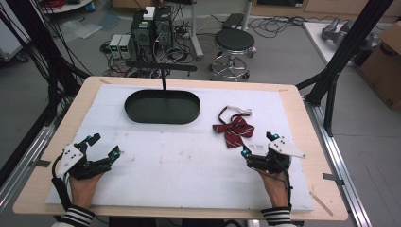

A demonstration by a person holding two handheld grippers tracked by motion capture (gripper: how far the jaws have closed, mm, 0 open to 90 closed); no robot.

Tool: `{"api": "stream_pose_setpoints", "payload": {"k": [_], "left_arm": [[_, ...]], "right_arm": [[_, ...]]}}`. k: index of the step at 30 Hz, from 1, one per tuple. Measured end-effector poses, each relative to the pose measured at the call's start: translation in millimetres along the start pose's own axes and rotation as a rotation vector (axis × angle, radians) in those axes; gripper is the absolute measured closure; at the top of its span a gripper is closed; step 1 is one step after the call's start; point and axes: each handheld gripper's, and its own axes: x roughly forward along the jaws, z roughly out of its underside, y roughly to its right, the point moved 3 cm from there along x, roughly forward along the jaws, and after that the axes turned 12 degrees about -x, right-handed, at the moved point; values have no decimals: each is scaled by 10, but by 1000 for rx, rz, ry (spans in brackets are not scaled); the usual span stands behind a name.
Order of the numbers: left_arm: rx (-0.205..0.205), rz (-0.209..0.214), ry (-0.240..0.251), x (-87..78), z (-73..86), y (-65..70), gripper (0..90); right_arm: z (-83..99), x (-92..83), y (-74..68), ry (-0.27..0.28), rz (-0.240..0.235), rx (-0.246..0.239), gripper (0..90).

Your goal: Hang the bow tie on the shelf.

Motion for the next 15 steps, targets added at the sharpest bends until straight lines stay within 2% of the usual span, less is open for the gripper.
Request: {"api": "stream_pose_setpoints", "payload": {"k": [1,2,5,9,11,15], "left_arm": [[-1,1,-1,-1,1,2,140],[-1,0,0,-1,1,3,140],[1,-1,0,-1,1,4,140],[9,-3,0,1,2,10,140],[8,-3,0,1,2,10,140],[8,-3,1,0,2,9,140]], "right_arm": [[0,0,0,0,0,0,21],[-103,23,72,-3,-13,6,21],[-207,49,141,-7,-21,2,24],[-425,110,244,-1,-14,-27,26],[-538,155,297,-6,-19,-47,27],[-711,280,412,-36,-40,-40,28]]}}
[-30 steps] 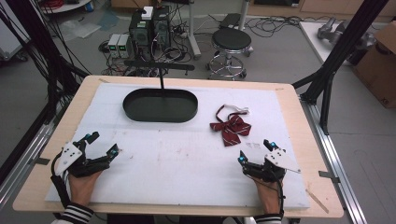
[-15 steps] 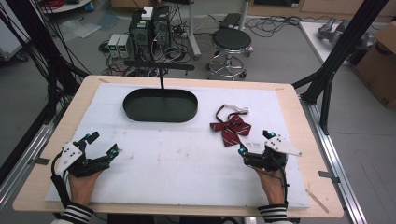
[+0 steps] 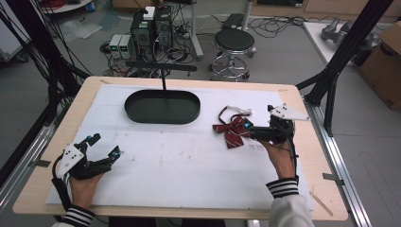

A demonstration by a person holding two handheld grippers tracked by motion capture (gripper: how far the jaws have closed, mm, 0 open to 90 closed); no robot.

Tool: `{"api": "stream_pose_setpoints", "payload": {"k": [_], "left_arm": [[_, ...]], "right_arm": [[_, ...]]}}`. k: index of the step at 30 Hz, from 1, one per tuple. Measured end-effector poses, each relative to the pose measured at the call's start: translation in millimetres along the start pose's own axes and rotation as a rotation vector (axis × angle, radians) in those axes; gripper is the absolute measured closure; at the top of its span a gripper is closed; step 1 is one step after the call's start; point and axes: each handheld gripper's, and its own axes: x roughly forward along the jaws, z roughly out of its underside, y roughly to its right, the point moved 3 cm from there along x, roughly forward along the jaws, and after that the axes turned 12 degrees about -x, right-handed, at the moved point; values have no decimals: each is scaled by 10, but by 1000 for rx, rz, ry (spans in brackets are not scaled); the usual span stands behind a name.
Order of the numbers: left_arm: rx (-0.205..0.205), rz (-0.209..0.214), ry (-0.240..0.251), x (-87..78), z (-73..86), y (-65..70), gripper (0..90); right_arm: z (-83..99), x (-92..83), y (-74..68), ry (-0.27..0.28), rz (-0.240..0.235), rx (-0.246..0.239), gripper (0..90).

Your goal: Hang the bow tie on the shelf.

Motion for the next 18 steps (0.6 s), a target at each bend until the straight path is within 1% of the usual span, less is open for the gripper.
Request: {"api": "stream_pose_setpoints", "payload": {"k": [1,2,3,4,5,7,8,9,10,11,13,15,17,18], "left_arm": [[1,-1,0,-2,0,1,140],[0,-1,3,-1,1,3,140],[3,-1,2,-1,0,2,140],[1,-2,2,-2,1,2,140],[3,-2,0,-3,0,-2,140],[-2,-2,2,0,0,-1,140],[-2,-2,0,0,0,-1,140],[0,-2,-2,0,0,-2,141],[0,-3,-2,0,0,-2,140],[0,-4,-3,-1,0,-2,140],[0,-4,-4,0,0,-2,140],[-1,-4,-1,2,0,-1,140],[-1,-4,-2,1,0,-1,140],[-1,-4,-2,0,0,-1,140]], "right_arm": [[-34,35,40,-4,-9,-10,34],[-103,99,109,-17,-27,-8,44],[-103,99,109,-17,-27,-8,44],[-140,129,142,-30,-32,-9,44],[-216,188,203,-44,-44,-28,45],[-246,211,226,-53,-50,-32,45],[-292,247,259,-61,-56,-45,45],[-328,277,286,-71,-62,-45,45],[-397,343,340,-84,-65,-56,45],[-397,343,340,-84,-65,-56,45],[-459,423,381,-102,-70,-58,45],[-485,497,396,-123,-69,-71,45],[-483,592,404,-168,-82,-65,45],[-472,693,399,-205,-116,-71,52]]}}
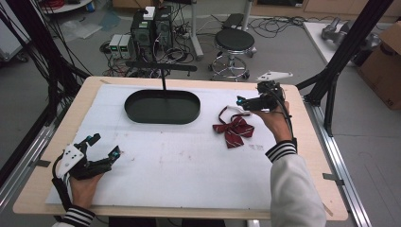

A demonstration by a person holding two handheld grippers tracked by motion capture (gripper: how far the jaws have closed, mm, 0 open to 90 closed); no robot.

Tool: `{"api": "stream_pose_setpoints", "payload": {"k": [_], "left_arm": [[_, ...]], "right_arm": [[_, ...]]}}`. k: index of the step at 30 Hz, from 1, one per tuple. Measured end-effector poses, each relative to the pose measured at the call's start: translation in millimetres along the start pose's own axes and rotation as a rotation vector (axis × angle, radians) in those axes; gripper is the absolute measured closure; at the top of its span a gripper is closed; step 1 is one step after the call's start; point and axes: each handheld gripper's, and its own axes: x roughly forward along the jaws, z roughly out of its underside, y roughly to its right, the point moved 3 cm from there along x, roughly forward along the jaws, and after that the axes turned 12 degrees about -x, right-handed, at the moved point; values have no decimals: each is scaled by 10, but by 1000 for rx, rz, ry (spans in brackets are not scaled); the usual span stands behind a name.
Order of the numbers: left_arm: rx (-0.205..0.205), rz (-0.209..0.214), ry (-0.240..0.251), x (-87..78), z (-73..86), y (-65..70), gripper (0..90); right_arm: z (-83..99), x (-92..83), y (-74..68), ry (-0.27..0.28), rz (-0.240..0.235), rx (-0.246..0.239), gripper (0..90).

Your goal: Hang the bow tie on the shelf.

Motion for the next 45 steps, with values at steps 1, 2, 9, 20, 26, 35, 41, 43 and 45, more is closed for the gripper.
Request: {"api": "stream_pose_setpoints", "payload": {"k": [1,2,9,20,26,35,41,43,45], "left_arm": [[1,0,-1,-1,0,-2,140],[0,-1,-1,0,0,-2,140],[0,-1,-1,-1,-1,-3,140],[1,-5,-1,-1,-1,-1,140],[2,-5,0,-2,-1,-3,140],[2,-4,0,-2,-1,-3,140],[2,-4,-1,-2,-1,-3,141],[2,-4,-1,-3,-1,-2,141],[2,-4,-1,-2,-1,-2,141]], "right_arm": [[0,0,0,0,0,0,52],[-6,48,-5,-26,-15,-3,53],[40,374,-57,-156,-85,0,68],[76,661,-87,-317,-145,29,70],[118,779,-147,-386,-159,57,158],[154,850,-195,-445,-186,64,304],[201,897,-205,-494,-184,103,349],[223,922,-213,-509,-172,128,361],[227,933,-220,-512,-169,135,380]]}}
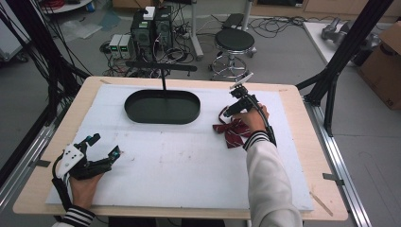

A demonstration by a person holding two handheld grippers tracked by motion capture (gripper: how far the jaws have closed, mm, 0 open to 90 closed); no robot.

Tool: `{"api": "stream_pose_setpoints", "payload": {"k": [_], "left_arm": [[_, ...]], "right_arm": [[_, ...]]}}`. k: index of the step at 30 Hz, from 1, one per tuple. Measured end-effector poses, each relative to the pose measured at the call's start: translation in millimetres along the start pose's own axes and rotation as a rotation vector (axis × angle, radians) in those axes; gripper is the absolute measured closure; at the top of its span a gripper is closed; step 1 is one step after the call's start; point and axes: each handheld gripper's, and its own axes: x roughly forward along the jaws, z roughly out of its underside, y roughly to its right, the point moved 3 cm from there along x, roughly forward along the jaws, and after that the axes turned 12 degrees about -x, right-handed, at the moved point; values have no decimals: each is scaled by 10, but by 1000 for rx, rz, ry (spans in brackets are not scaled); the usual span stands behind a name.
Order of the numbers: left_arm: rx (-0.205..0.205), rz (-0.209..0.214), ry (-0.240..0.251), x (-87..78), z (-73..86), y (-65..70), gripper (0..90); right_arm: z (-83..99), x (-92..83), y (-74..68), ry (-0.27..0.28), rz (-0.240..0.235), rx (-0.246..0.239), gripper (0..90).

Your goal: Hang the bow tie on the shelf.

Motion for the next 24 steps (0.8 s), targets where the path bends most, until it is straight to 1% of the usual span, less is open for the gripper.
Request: {"api": "stream_pose_setpoints", "payload": {"k": [2,3,4,5,8,13,14,15,17,24], "left_arm": [[-3,1,2,1,0,-2,140],[-2,1,2,1,-1,-1,141],[0,0,1,0,0,-1,141],[0,1,0,0,0,0,140],[0,1,1,-1,0,0,141],[-2,2,4,-1,0,0,141],[-4,3,5,0,0,-1,141],[-5,3,5,0,0,-2,141],[-7,3,5,0,0,-3,141],[-6,2,4,-1,-1,-3,141]], "right_arm": [[0,22,-4,-11,-1,8,398],[0,37,-8,-14,-3,18,398],[0,73,-16,-27,-5,39,401],[0,73,-16,-27,-5,39,401],[2,130,-34,-50,-3,64,405],[9,222,-17,-78,5,97,452],[12,238,-11,-84,7,106,463],[18,269,-2,-93,3,125,489],[21,284,4,-96,3,129,498],[35,360,9,-139,-2,151,582]]}}
